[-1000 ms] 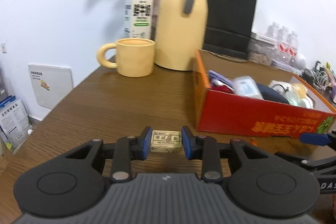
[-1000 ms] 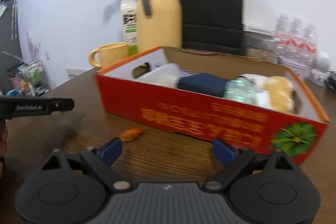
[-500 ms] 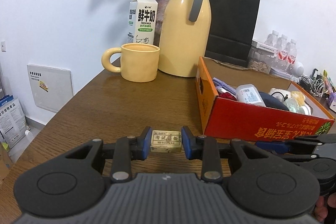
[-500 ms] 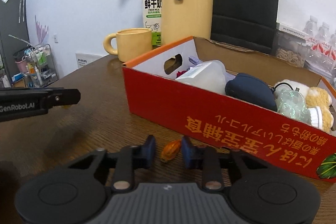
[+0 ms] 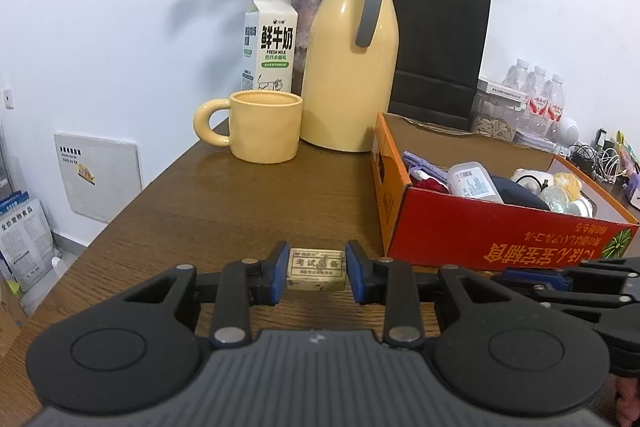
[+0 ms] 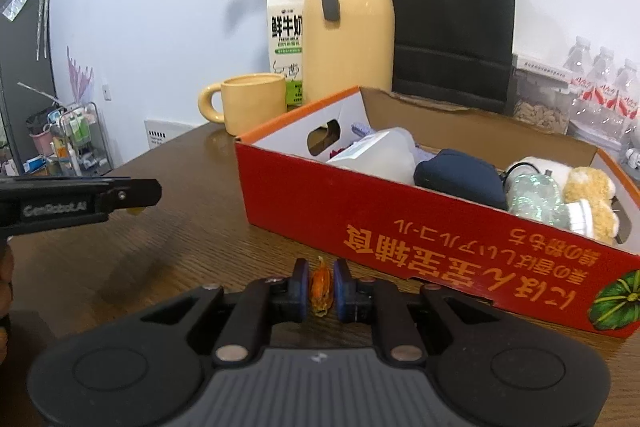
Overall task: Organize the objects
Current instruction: 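Grasp the small orange trinket with the right tool while the left tool holds the beige box, then carry both items over the box and open both tools to drop them in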
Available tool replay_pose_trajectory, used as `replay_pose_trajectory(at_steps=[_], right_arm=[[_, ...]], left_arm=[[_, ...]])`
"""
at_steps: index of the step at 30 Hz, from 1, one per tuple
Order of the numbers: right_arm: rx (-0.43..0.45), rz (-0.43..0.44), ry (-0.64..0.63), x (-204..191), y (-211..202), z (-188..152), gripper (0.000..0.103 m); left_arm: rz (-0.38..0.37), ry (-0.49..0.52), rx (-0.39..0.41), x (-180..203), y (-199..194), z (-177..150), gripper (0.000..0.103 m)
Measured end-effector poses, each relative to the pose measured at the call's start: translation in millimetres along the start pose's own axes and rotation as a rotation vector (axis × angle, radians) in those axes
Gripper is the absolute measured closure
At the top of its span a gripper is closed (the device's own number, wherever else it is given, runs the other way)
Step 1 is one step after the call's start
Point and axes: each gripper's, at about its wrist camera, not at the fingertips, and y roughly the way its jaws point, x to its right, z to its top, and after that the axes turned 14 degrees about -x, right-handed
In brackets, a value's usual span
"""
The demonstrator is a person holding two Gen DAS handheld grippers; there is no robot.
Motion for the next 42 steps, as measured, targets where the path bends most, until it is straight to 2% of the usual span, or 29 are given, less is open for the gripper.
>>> replay_pose_trajectory(at_steps=[5,11,14,24,31,35,42], right_arm=[[0.06,0.001,-0.007,3.5,-20.1,-7.9,0.091],[0.148,-0.005,0.005,22.2,-47.5,-9.0,0.091],[0.187,-0.023,0.016,37.2,-58.7,-5.0,0.091],[0.277,-0.093,0.06,95.0,-73.1,16.4,0.091],[0.291,-0.127,0.087,127.8,-57.8,38.3,0.091],[0.27,-0.128,0.084,141.9,-39.9,51.6,0.091],[0.217,-0.102,0.104,159.6,-7.1,56.8,0.091]], left_arm=[[0.009,0.012,0.029,10.6,-8.7,-0.3,0.072],[-0.052,0.046,0.052,43.5,-21.8,8.8,0.072],[-0.098,0.058,0.062,65.3,-25.8,22.0,0.072],[-0.153,0.104,0.106,138.1,-7.2,68.2,0.072],[-0.15,0.114,0.126,163.2,20.7,93.3,0.072],[-0.155,0.105,0.115,165.2,41.2,104.3,0.072],[-0.124,0.155,0.082,163.1,74.1,109.9,0.072]])
